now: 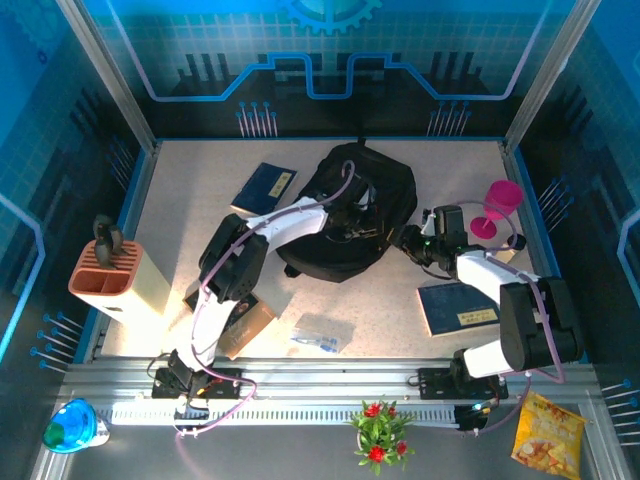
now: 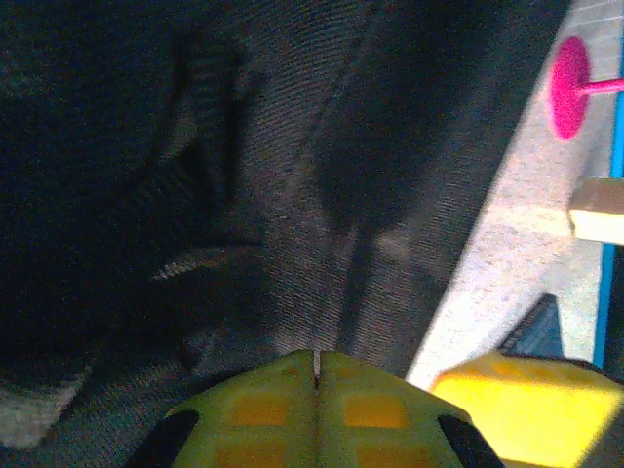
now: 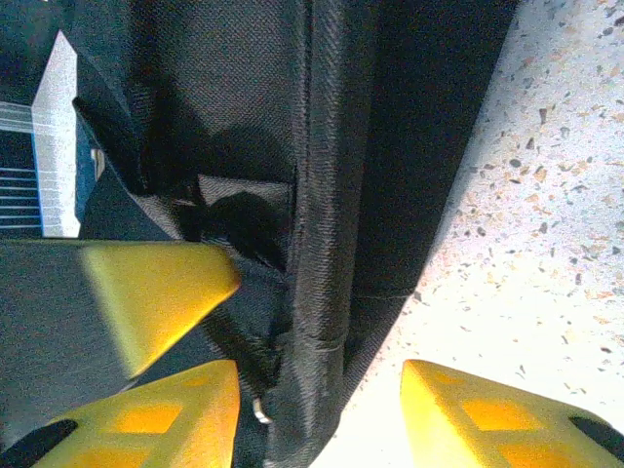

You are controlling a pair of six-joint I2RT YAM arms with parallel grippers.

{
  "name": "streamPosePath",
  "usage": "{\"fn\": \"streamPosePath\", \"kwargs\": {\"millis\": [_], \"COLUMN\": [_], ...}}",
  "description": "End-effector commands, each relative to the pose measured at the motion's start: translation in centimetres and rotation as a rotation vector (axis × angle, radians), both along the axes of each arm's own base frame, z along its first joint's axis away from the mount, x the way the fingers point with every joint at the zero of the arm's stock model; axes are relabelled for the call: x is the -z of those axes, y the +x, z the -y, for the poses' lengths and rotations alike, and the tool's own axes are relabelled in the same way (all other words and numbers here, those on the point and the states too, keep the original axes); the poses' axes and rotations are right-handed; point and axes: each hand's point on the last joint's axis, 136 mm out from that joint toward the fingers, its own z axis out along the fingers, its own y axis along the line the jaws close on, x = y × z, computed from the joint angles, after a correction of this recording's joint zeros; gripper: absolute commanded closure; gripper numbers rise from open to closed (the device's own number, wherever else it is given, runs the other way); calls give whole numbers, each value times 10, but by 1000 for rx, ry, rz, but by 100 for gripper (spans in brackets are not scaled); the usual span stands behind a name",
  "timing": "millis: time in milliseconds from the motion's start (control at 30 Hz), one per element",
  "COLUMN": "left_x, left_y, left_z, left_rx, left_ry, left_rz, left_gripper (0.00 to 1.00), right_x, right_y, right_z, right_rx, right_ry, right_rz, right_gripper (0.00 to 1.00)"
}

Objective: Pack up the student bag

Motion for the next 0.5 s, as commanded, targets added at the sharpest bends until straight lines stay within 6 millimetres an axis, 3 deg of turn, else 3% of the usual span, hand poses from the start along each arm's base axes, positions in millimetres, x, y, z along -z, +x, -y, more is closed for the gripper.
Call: {"fn": "streamPosePath", "kwargs": {"millis": [0,467], "left_x": [-37,-39], "left_y": [-9,-34], "left_z": [-2,-14], "left_rx": [35,67], "left_ry": [-29,-1], "left_rz": [64,56], "left_gripper": [98,100], "right_x": [-1,7], "right_y": [6,20], "right_z": [6,-12], "right_rx": [26,-28], "right_ry": [2,81], "right_rz": [-19,-67], "right_gripper": [51,52]}}
